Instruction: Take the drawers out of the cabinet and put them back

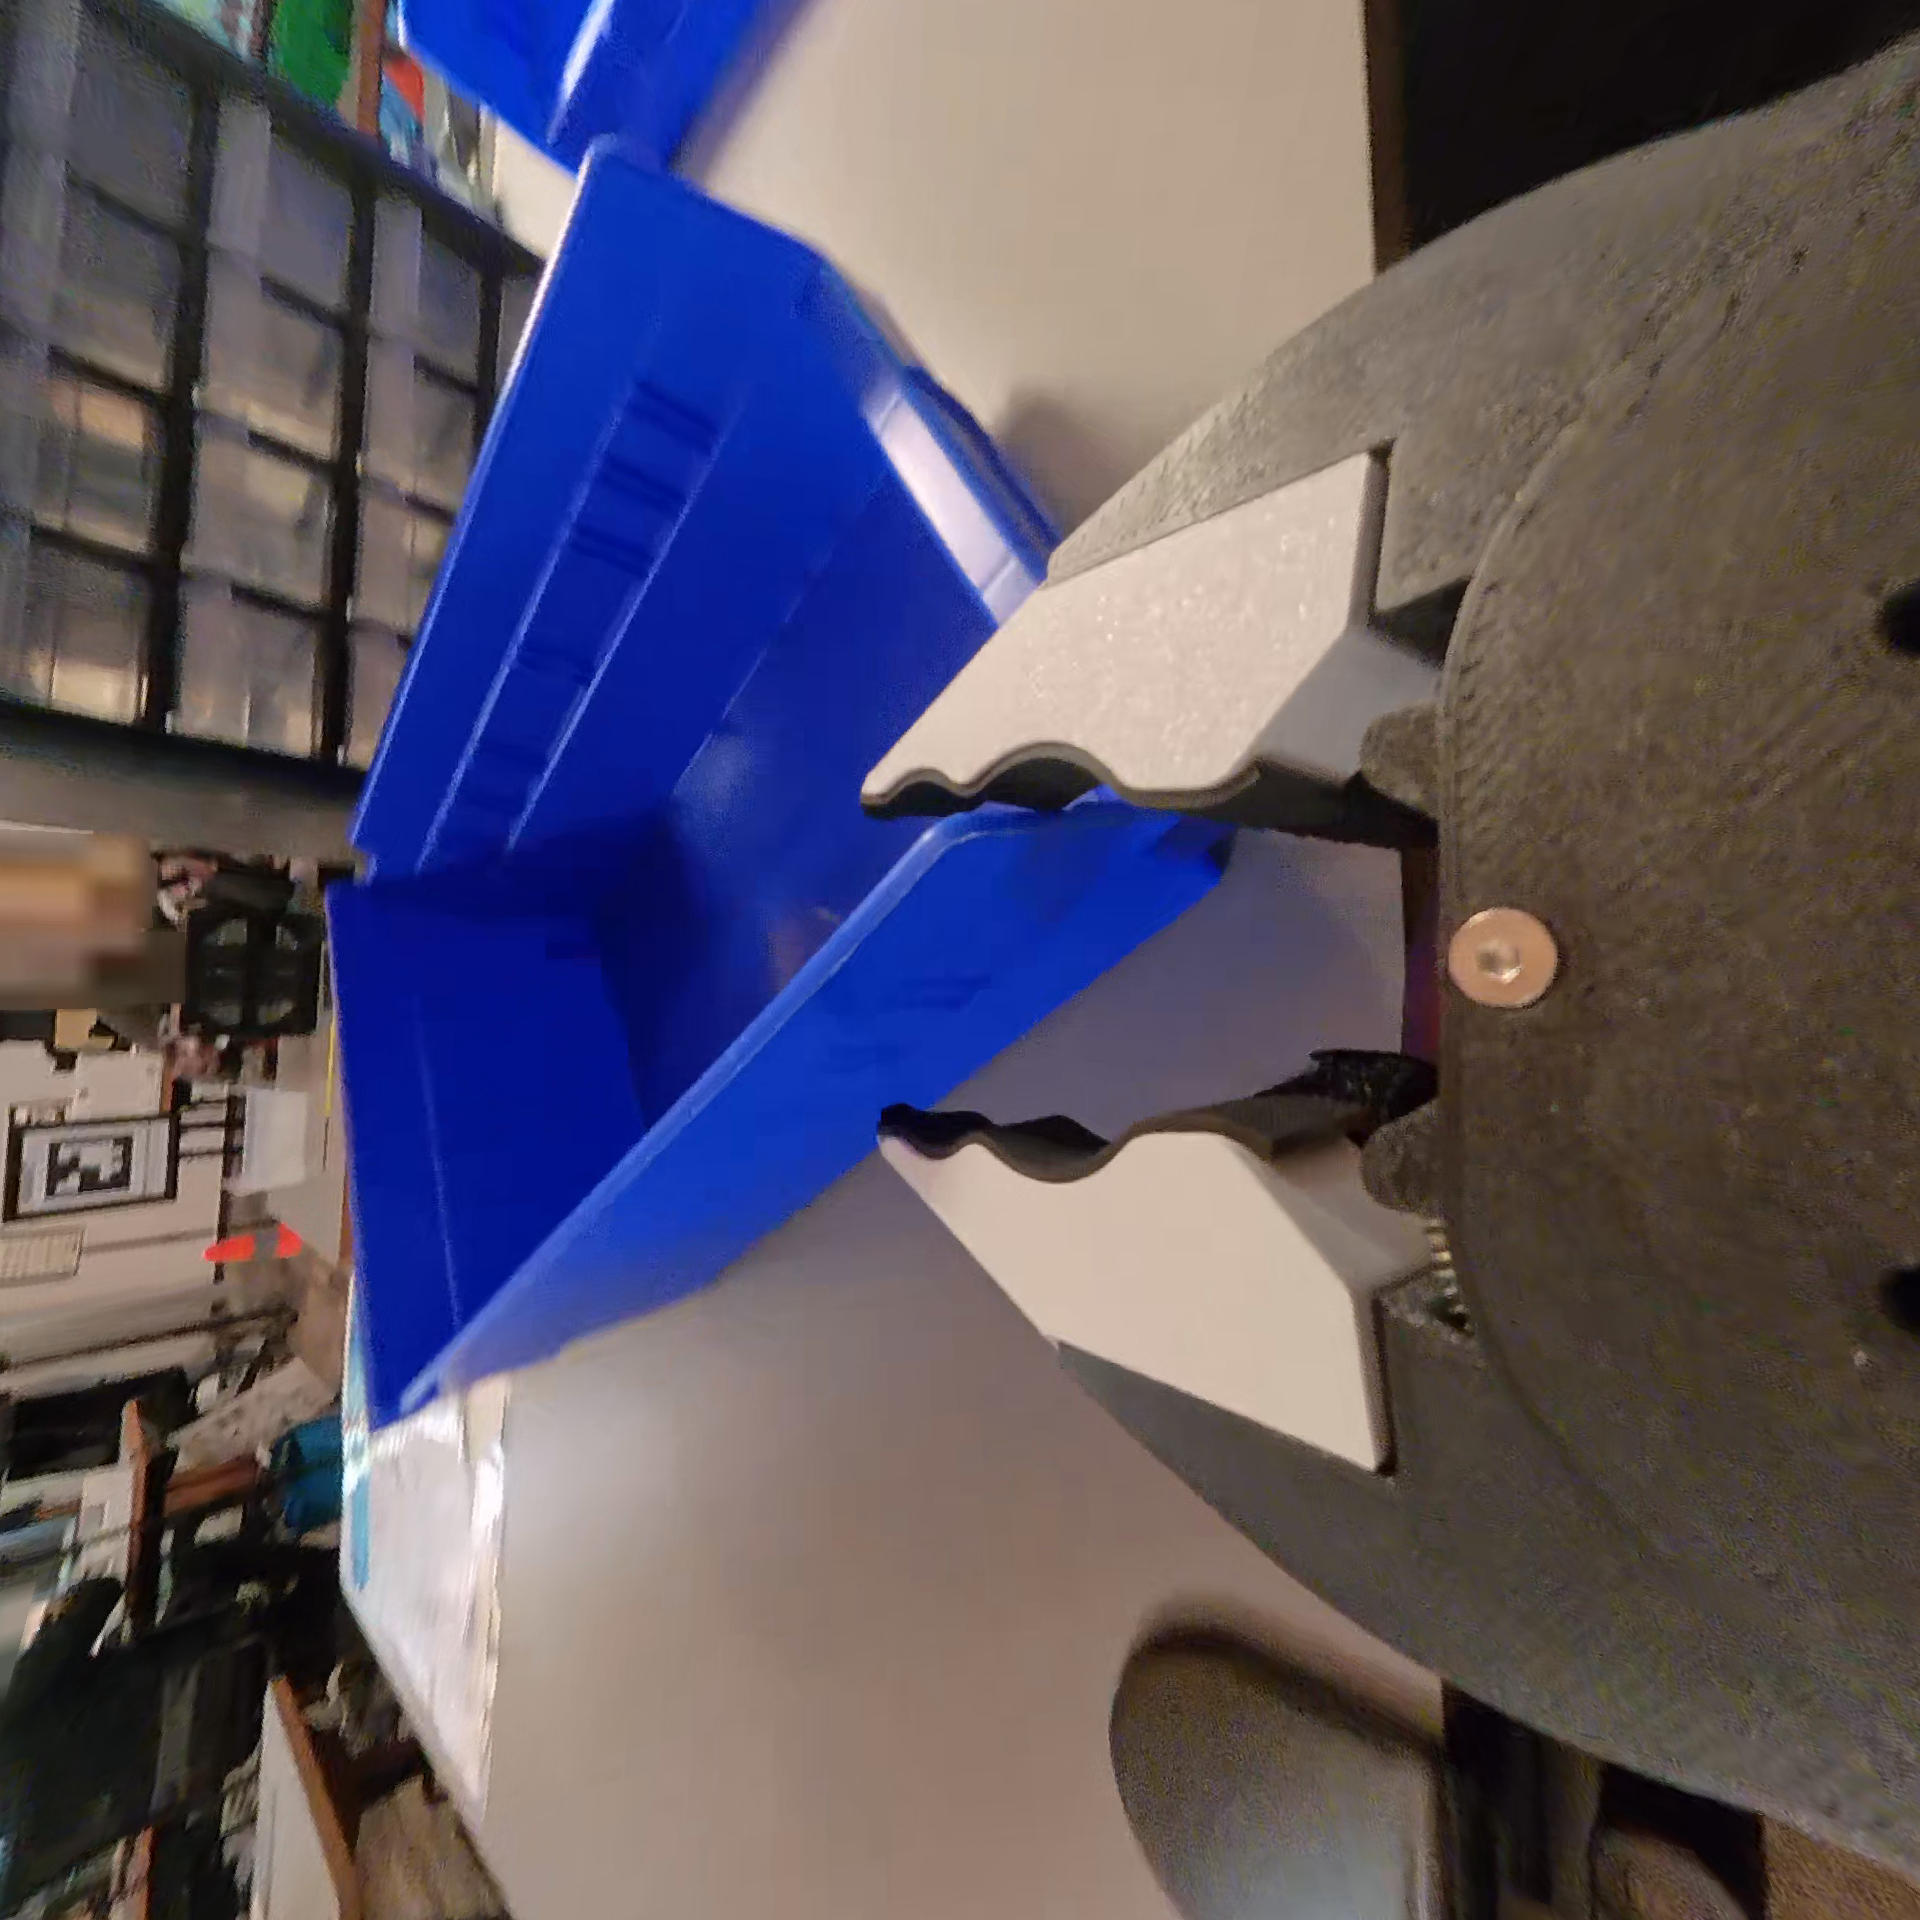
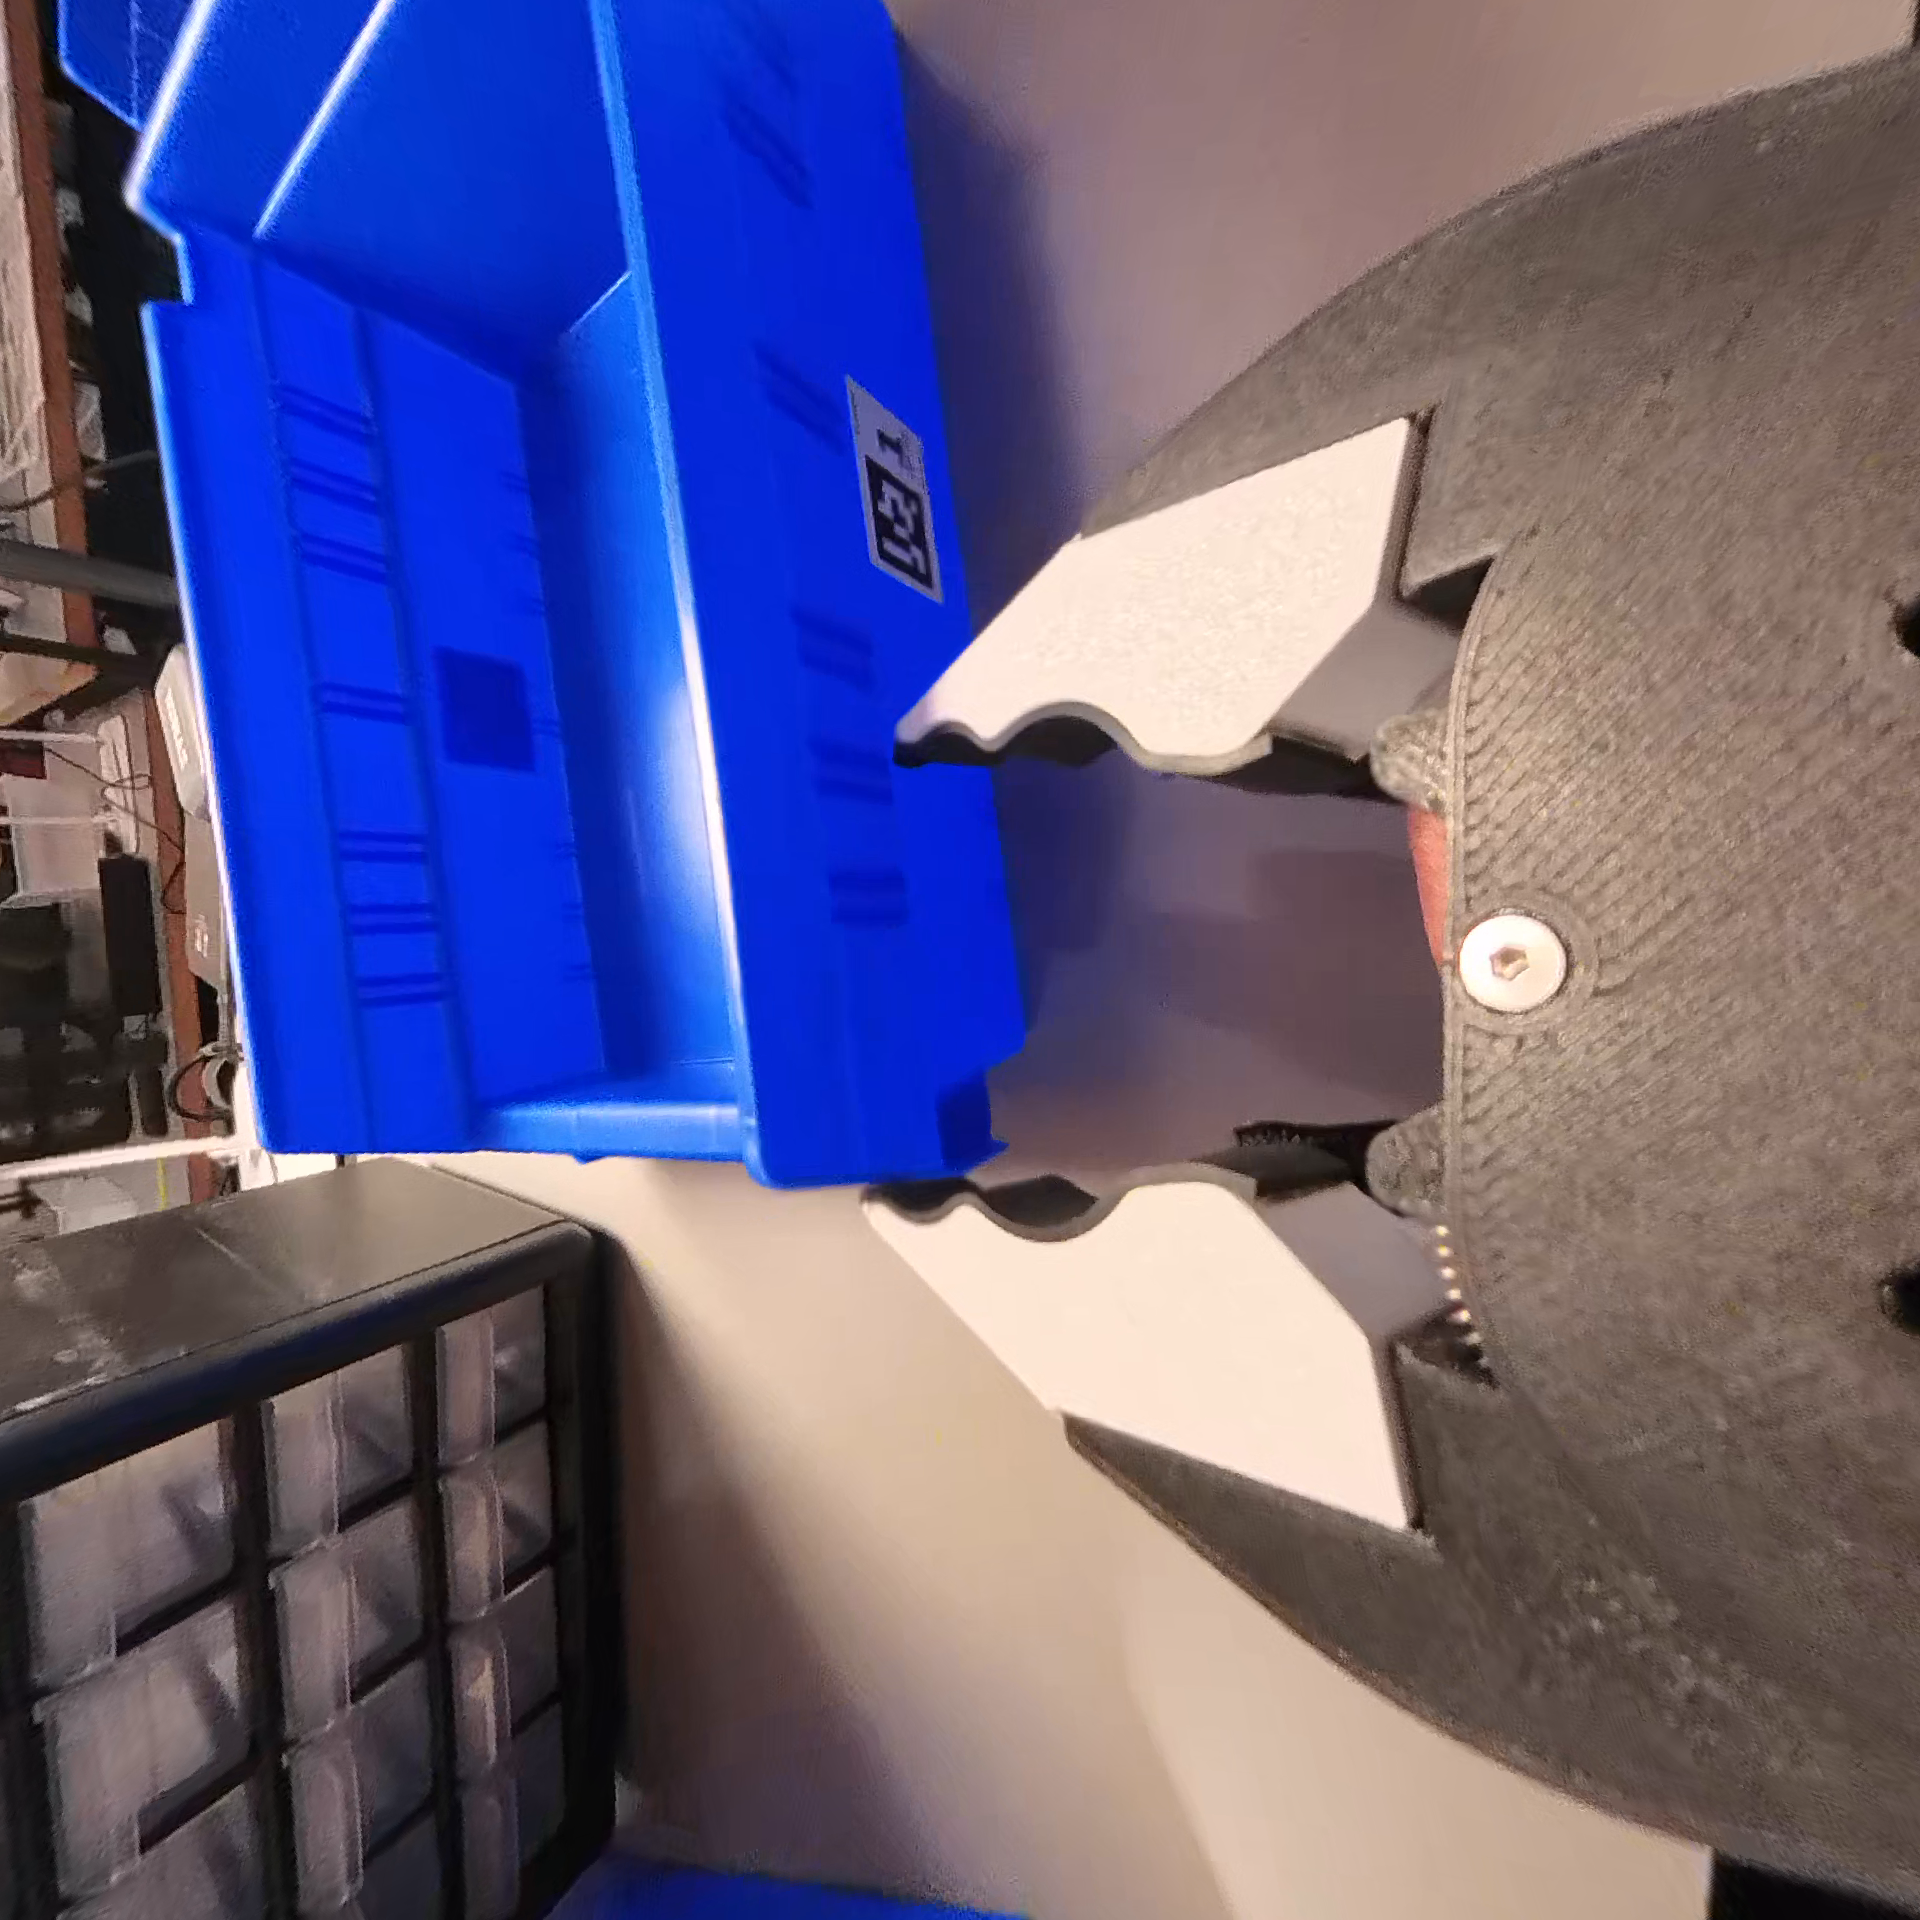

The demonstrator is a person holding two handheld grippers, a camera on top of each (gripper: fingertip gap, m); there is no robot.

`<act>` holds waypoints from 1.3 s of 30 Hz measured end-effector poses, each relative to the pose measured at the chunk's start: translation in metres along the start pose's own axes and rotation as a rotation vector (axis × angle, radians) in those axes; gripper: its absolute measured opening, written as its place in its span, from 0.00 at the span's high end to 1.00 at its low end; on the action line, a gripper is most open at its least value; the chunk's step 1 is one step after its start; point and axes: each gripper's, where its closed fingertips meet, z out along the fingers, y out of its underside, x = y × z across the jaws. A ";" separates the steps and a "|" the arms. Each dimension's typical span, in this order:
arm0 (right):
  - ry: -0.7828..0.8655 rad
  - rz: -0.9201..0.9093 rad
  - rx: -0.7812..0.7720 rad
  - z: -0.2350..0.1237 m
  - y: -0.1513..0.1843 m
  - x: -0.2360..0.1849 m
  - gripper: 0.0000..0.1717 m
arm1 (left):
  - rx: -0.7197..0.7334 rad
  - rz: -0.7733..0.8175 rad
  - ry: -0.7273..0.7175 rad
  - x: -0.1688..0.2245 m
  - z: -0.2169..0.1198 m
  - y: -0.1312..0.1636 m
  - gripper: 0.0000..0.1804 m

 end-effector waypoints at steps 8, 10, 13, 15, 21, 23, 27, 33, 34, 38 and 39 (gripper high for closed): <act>0.242 0.010 0.043 -0.051 0.007 0.094 0.69 | 0.063 -0.007 -0.171 -0.080 -0.009 -0.017 0.69; 0.220 0.024 0.036 -0.058 0.010 0.102 0.68 | 0.045 0.005 -0.148 -0.080 -0.007 -0.015 0.69; 0.220 0.013 0.020 -0.055 0.010 0.114 0.69 | 0.010 0.040 -0.136 -0.081 -0.001 -0.009 0.74; 0.290 0.000 0.032 -0.054 0.006 0.137 0.74 | 0.003 0.060 -0.163 -0.089 0.002 -0.010 0.82; 0.360 0.029 0.042 -0.065 0.004 0.159 0.76 | 0.052 0.073 -0.302 -0.121 -0.005 -0.027 0.82; 0.360 -0.027 0.055 -0.071 0.002 0.143 0.75 | 0.107 0.066 -0.312 -0.113 -0.015 -0.038 0.74; 0.180 -0.044 0.084 -0.053 -0.007 0.084 0.73 | 0.201 0.069 -0.180 -0.059 -0.020 -0.057 0.68; -0.008 -0.032 0.143 0.012 -0.046 0.015 0.65 | 0.126 -0.035 0.312 0.073 0.007 -0.043 0.60; -0.019 -0.032 0.152 0.023 -0.052 0.008 0.65 | 0.115 -0.044 0.336 0.084 0.013 -0.040 0.60; -0.009 -0.034 0.136 0.058 -0.063 -0.004 0.62 | 0.055 0.033 0.257 0.092 0.040 -0.024 0.70; 0.009 -0.039 0.123 0.064 -0.063 -0.002 0.63 | 0.063 0.061 0.229 0.090 0.043 -0.024 0.74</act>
